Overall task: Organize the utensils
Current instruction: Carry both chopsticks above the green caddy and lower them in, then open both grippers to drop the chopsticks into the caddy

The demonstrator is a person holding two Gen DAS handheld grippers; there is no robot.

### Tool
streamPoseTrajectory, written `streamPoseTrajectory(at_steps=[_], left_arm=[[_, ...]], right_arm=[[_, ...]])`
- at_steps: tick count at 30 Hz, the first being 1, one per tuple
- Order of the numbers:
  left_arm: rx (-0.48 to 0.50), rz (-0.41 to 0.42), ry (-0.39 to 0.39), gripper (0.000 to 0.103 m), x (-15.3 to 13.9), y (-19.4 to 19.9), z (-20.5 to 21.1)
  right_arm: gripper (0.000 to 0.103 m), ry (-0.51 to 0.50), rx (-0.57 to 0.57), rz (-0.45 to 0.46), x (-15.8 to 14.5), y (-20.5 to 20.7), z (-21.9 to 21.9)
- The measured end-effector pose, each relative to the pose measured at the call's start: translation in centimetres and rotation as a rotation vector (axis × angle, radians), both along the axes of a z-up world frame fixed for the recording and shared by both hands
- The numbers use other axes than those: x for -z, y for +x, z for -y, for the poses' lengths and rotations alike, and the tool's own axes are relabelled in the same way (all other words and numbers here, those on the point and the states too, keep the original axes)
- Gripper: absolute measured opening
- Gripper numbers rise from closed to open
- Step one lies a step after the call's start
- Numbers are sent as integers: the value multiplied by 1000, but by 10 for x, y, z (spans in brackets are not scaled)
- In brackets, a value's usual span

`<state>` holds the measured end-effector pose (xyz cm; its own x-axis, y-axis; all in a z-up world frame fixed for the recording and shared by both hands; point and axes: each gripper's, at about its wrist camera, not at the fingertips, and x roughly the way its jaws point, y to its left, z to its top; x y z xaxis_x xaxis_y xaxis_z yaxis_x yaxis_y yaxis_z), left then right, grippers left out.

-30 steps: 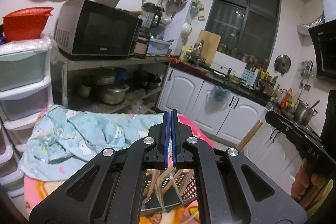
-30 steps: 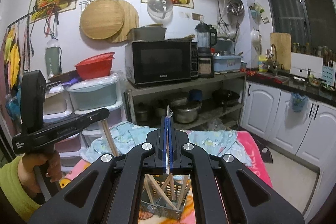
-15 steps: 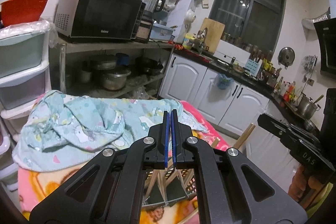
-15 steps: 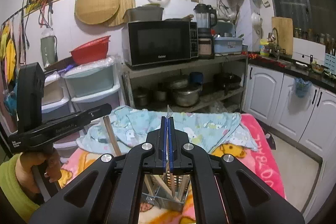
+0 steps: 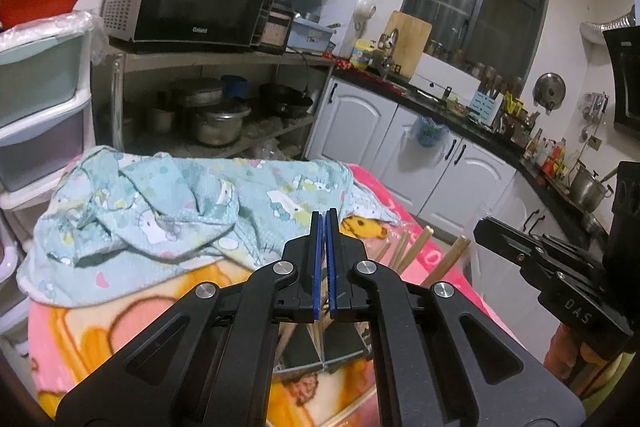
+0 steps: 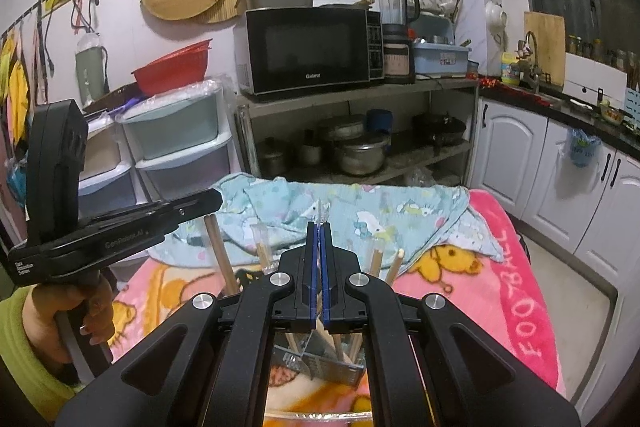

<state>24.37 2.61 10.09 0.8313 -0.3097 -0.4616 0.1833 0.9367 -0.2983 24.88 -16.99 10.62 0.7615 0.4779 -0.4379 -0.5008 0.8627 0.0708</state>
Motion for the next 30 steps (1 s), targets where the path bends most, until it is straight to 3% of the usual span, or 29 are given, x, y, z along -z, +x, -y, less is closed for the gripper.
streamPoseTrajectory(at_steps=[13, 15, 18, 22, 30], left_arm=[[5, -33, 13, 3, 9, 0, 2], [4, -33, 11, 16, 8, -1, 1], [-6, -32, 5, 29, 7, -3, -2], [-16, -26, -8, 39, 3, -8, -7], [-52, -2, -26, 85, -9, -21, -18]], right_arm=[[2, -12, 23, -40, 13, 2, 1], [4, -12, 32, -42, 12, 2, 2], [20, -10, 37, -38, 11, 1, 5], [31, -10, 41, -24, 9, -4, 7], [50, -20, 58, 15, 5, -15, 9]])
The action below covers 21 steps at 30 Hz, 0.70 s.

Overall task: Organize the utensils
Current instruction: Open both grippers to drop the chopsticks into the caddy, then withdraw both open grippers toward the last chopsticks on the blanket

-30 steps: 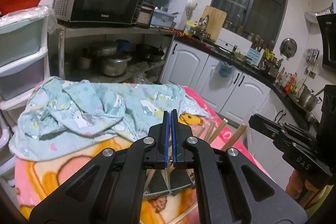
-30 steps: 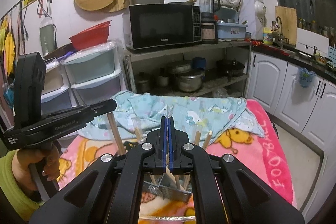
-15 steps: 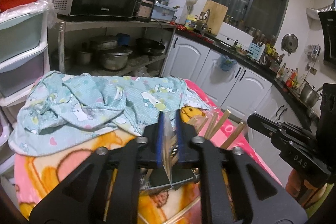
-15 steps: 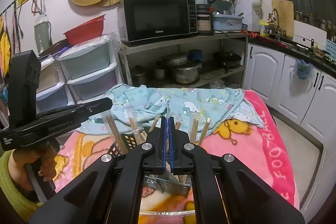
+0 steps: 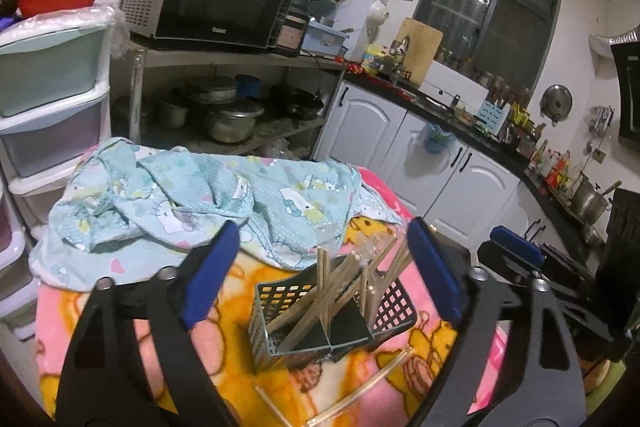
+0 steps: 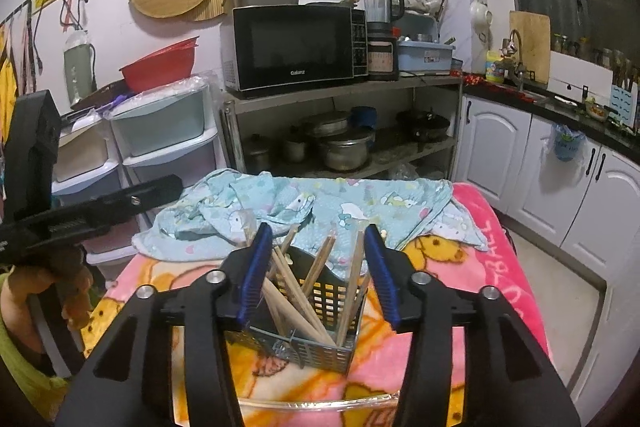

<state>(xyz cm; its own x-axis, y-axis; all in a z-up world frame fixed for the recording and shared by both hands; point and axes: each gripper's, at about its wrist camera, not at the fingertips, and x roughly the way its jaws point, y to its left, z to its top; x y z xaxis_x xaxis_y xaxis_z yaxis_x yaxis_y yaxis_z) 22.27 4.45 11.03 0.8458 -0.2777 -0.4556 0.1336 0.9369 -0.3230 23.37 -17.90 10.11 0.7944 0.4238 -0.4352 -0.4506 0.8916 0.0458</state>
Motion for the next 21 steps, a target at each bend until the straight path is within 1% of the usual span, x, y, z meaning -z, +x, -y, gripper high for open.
streamPoseTrajectory(at_steps=[2, 7, 18, 21], left_arm=[[-12, 4, 2, 92, -4, -4, -2], [-29, 6, -5, 92, -8, -13, -7], [-37, 12, -9, 92, -12, -25, -12], [-37, 9, -9, 92, -12, -29, -12]], right_arm=[[55, 0, 4, 9, -1, -3, 1], [63, 3, 11, 26, -3, -9, 4], [65, 10, 10, 43, -7, -21, 7], [68, 13, 9, 42, -8, -23, 8]])
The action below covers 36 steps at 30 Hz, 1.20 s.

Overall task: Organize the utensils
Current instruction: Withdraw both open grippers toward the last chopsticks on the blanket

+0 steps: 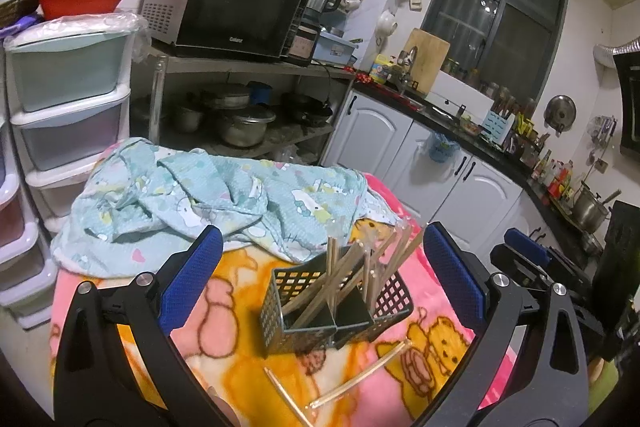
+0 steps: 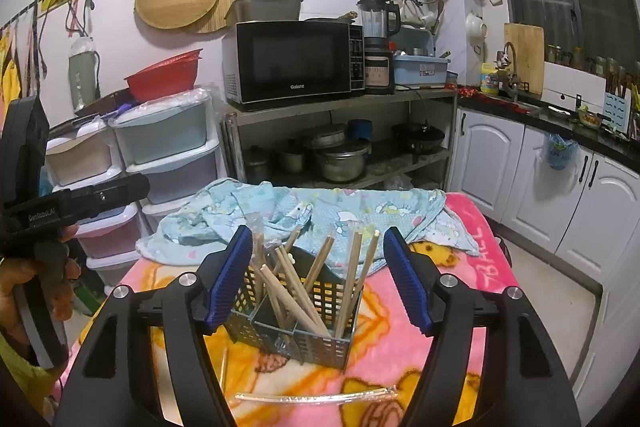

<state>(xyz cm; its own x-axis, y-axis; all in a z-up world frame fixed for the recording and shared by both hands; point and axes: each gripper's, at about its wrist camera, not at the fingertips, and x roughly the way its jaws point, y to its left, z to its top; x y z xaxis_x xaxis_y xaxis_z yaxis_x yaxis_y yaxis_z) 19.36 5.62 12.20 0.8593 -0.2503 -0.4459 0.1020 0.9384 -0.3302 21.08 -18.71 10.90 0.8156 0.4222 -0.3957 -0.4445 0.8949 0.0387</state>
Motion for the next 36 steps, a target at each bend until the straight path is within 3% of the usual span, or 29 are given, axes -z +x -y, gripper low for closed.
streamPoseTrajectory(at_steps=[16, 36], left_arm=[[21, -75, 28, 92, 32, -19, 3], [12, -214, 79, 92, 94, -27, 5]], right_arm=[[72, -25, -11, -35, 15, -19, 4], [72, -100, 0, -223, 95, -27, 5]])
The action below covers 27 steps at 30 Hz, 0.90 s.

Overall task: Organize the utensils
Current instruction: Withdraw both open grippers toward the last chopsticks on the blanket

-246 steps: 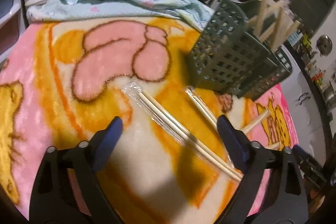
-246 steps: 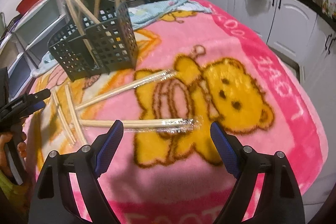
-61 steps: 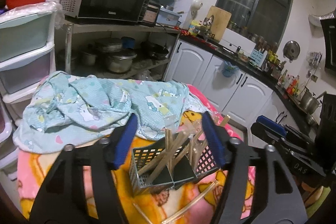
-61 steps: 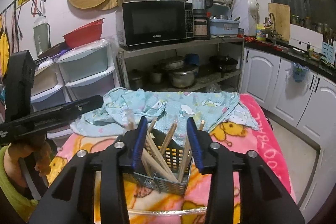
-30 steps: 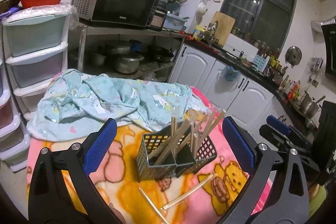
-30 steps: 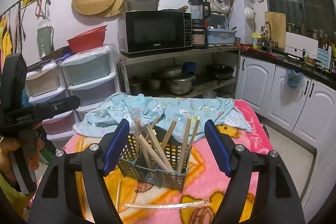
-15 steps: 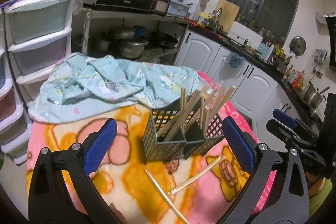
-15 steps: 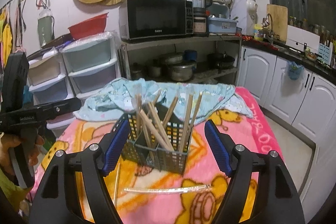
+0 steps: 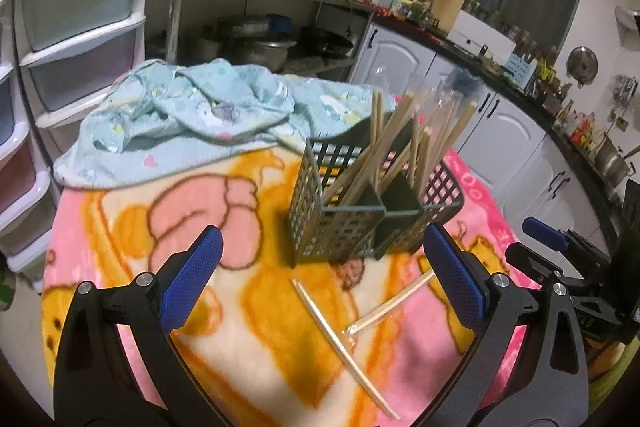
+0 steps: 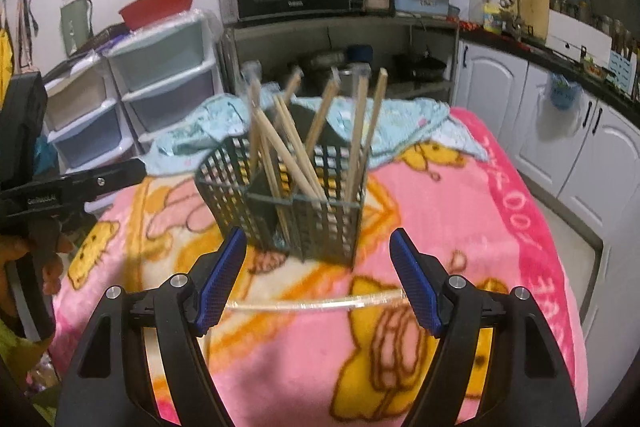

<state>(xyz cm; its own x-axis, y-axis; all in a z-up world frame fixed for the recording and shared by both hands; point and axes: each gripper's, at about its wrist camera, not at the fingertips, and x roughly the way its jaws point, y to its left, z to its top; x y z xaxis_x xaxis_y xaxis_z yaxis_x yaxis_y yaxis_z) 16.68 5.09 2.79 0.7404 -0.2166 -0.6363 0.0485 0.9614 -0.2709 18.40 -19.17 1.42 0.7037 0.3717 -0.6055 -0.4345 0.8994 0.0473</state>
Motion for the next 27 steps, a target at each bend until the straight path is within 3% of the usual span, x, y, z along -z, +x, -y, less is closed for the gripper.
streamPoseTrajectory(at_steps=[12, 27], left_arm=[[-6, -85, 39, 92, 37, 0, 8], [30, -182, 66, 92, 85, 14, 24]], right_arm=[[72, -55, 60, -63, 41, 6, 13], [72, -50, 166, -159, 78, 23, 41]])
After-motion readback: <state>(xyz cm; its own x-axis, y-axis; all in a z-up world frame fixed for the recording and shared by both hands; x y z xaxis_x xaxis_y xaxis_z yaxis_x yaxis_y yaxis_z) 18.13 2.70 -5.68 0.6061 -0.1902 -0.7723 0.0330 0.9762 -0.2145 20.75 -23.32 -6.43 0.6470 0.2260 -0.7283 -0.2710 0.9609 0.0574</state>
